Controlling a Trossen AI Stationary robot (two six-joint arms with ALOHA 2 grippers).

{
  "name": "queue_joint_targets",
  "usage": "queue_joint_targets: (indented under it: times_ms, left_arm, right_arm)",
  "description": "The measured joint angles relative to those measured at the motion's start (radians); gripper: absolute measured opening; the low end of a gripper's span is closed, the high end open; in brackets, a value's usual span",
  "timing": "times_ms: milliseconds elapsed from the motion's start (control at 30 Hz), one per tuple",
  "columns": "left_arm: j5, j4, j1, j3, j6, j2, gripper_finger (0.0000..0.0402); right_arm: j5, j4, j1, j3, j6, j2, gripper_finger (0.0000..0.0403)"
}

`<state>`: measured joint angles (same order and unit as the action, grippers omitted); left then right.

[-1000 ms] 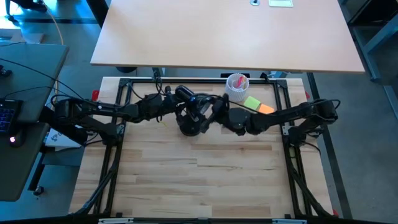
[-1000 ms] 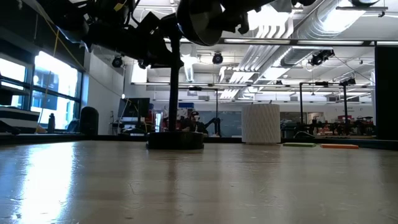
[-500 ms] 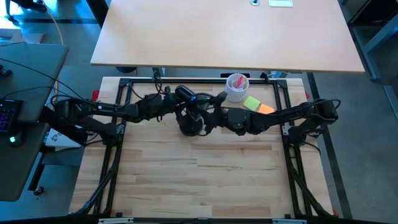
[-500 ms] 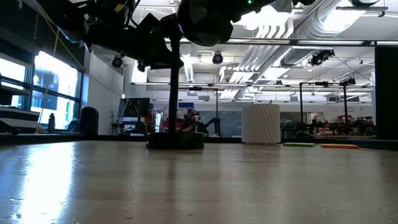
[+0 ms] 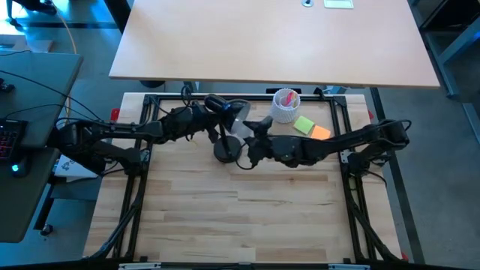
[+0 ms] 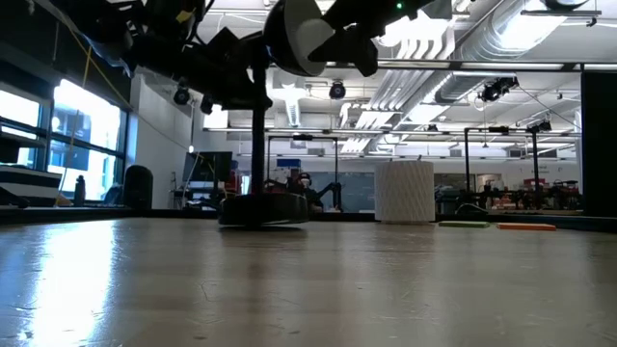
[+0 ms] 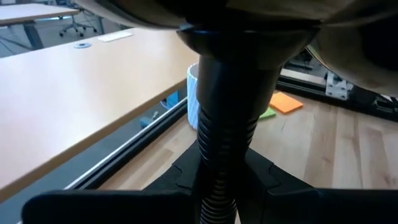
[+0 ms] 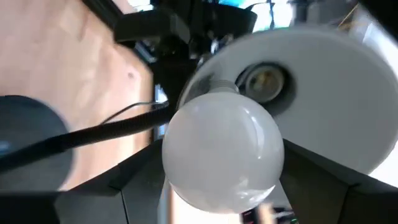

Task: Screw lightbulb
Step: Remove the lightbulb from the lamp

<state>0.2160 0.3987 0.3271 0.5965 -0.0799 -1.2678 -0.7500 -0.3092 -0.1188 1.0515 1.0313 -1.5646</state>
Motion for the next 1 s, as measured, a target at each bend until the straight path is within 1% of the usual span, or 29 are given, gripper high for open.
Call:
queue_joint_targets:
  times_ms: [133, 333, 433, 500, 600, 700, 867, 933, 1000]
  left_arm:
    - [-0.001, -0.01, 0.0, 0.0, 0.037, 0.0, 0.0053]
    - [0.001, -0.013, 0.0, 0.0, 0.119, 0.0, 0.0053]
    - [0.001, -0.014, 0.001, 0.0, 0.177, 0.0, 0.0053]
    - [-0.001, -0.014, 0.009, 0.0, 0.216, 0.004, 0.0053]
    - [0.002, -0.013, 0.033, -0.001, 0.27, 0.009, 0.0056]
    - [-0.008, -0.003, 0.066, -0.002, 0.33, 0.013, 0.0069]
    - [-0.215, 0.001, 0.194, -0.005, 0.309, 0.01, 0.0121]
    - [-0.266, -0.001, 0.244, -0.005, 0.31, 0.008, 0.0145]
    - [-0.292, -0.002, 0.285, -0.005, 0.319, 0.008, 0.0168]
  right_arm:
    - [-0.005, 0.186, -0.002, 0.0, -0.223, 0.047, 0.0278]
    - [-0.045, 0.481, -0.025, 0.0, -0.54, 0.144, 0.0277]
    - [-0.02, 0.624, -0.048, -0.001, -0.722, 0.195, 0.0277]
    - [0.0, 0.679, -0.067, -0.03, -0.833, 0.229, 0.0277]
    - [0.025, 0.684, -0.096, -0.124, -0.957, 0.269, 0.0277]
    - [0.034, 0.642, -0.121, -0.226, -1.077, 0.302, 0.0277]
    - [0.048, 0.553, -0.146, -0.351, -1.225, 0.315, 0.0277]
    - [0.048, 0.514, -0.151, -0.372, -1.242, 0.315, 0.0277]
    - [0.048, 0.508, -0.152, -0.38, -1.242, 0.315, 0.0277]
